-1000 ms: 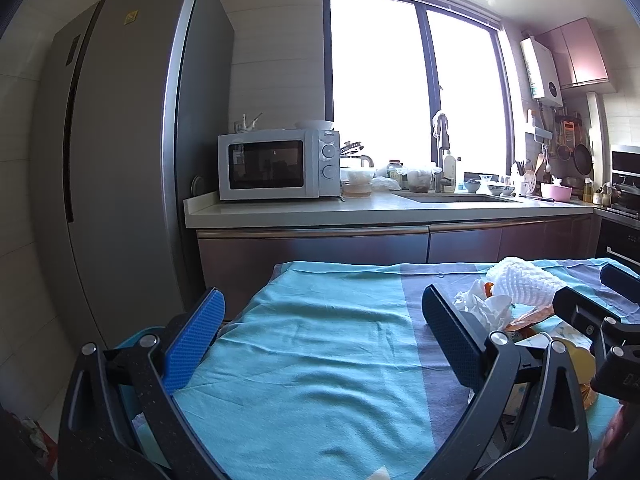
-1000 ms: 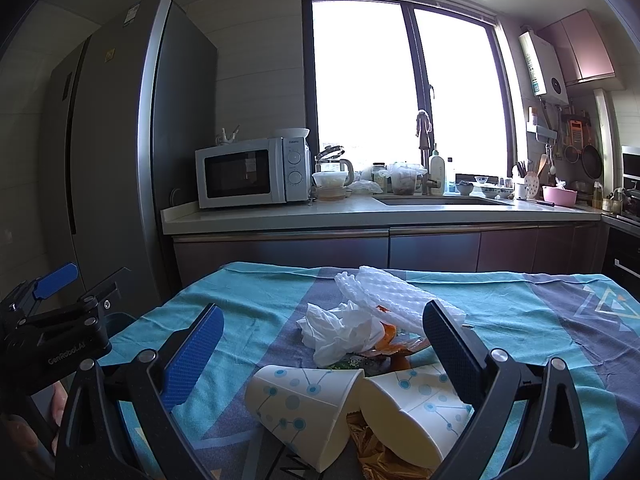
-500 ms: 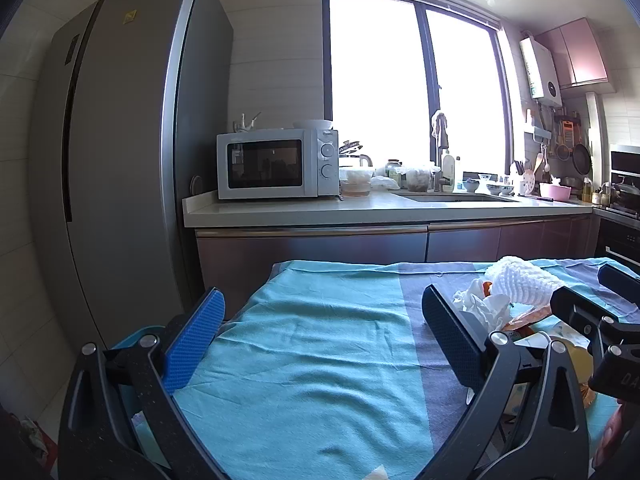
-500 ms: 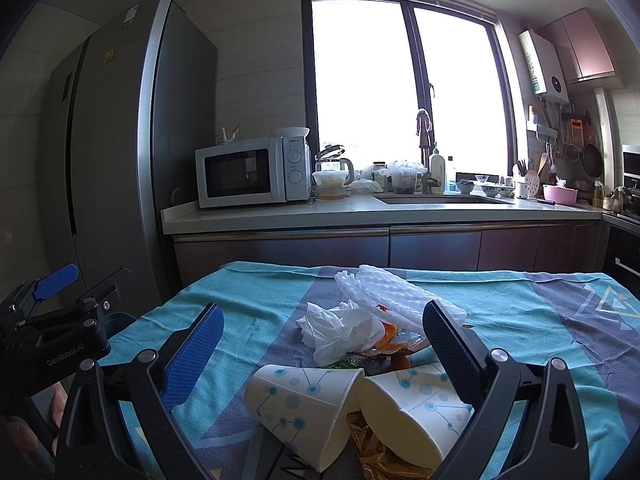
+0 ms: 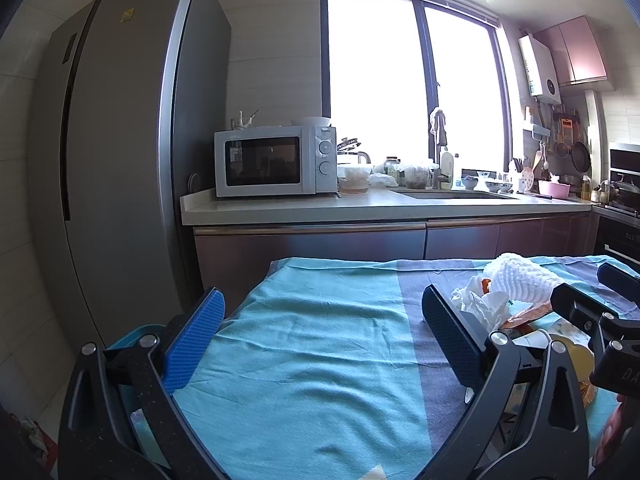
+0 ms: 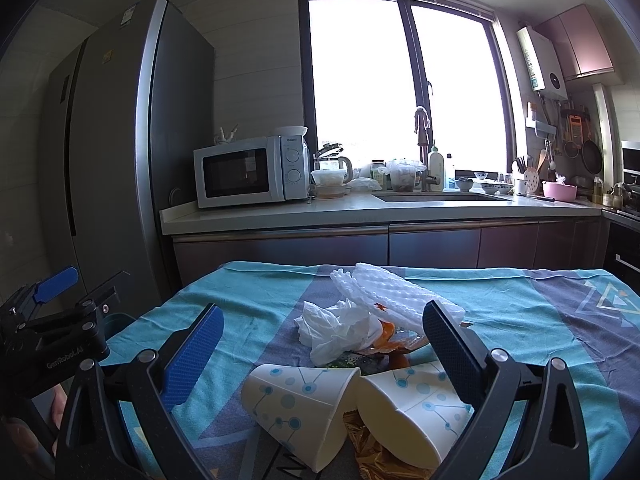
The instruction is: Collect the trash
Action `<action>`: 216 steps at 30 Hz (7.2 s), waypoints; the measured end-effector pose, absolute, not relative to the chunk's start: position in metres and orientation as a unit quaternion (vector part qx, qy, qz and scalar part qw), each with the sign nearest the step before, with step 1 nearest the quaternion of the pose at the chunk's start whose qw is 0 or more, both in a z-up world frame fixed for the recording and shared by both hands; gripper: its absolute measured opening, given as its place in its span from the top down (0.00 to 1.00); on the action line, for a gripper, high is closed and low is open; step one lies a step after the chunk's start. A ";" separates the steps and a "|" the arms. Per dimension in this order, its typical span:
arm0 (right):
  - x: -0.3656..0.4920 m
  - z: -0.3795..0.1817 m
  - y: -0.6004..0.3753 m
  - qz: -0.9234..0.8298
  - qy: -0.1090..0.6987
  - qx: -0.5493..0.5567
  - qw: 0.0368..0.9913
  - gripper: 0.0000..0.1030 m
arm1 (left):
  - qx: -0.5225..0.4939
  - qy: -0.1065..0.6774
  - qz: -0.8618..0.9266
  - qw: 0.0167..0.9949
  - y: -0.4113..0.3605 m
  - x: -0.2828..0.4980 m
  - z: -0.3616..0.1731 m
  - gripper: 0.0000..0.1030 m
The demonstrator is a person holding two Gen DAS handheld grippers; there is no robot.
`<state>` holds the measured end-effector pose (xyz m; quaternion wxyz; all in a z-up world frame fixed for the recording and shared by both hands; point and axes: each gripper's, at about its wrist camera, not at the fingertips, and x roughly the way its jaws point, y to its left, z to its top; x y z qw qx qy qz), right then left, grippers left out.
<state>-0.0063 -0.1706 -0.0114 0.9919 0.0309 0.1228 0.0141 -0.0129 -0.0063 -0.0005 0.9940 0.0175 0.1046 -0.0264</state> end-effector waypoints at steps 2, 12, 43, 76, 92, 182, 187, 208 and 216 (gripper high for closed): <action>-0.006 -0.011 -0.171 0.014 0.122 0.029 0.992 0.06 | 0.017 0.106 -0.029 0.994 -0.006 -0.013 -0.001 0.05; 0.007 -0.009 -0.197 -0.013 0.135 0.036 0.990 0.06 | 0.026 0.133 -0.089 0.987 -0.024 -0.007 -0.008 0.05; 0.070 -0.030 -0.240 0.011 0.236 0.015 0.972 0.16 | 0.085 0.277 -0.279 0.916 -0.121 0.030 -0.071 0.25; 0.058 0.011 -0.174 0.195 0.220 0.042 0.955 0.91 | 0.040 0.225 -0.184 0.956 0.000 0.019 -0.035 0.25; 0.106 0.001 -0.033 0.354 0.248 0.029 0.902 0.91 | 0.017 0.219 -0.015 0.975 0.144 0.030 -0.025 0.25; 0.061 -0.032 -0.286 0.049 0.296 0.145 0.943 0.53 | 0.045 0.269 -0.389 0.880 -0.078 0.018 -0.043 0.19; 0.059 -0.052 -0.306 0.051 0.314 0.184 0.930 0.53 | 0.053 0.289 -0.425 0.856 -0.109 0.023 -0.051 0.26; 0.058 -0.055 -0.259 0.182 0.326 0.193 0.907 0.54 | -0.070 0.390 -0.464 0.792 -0.108 0.079 -0.072 0.73; 0.053 -0.035 -0.265 0.178 0.298 0.177 0.921 0.54 | -0.104 0.392 -0.457 0.791 -0.082 0.092 -0.073 0.94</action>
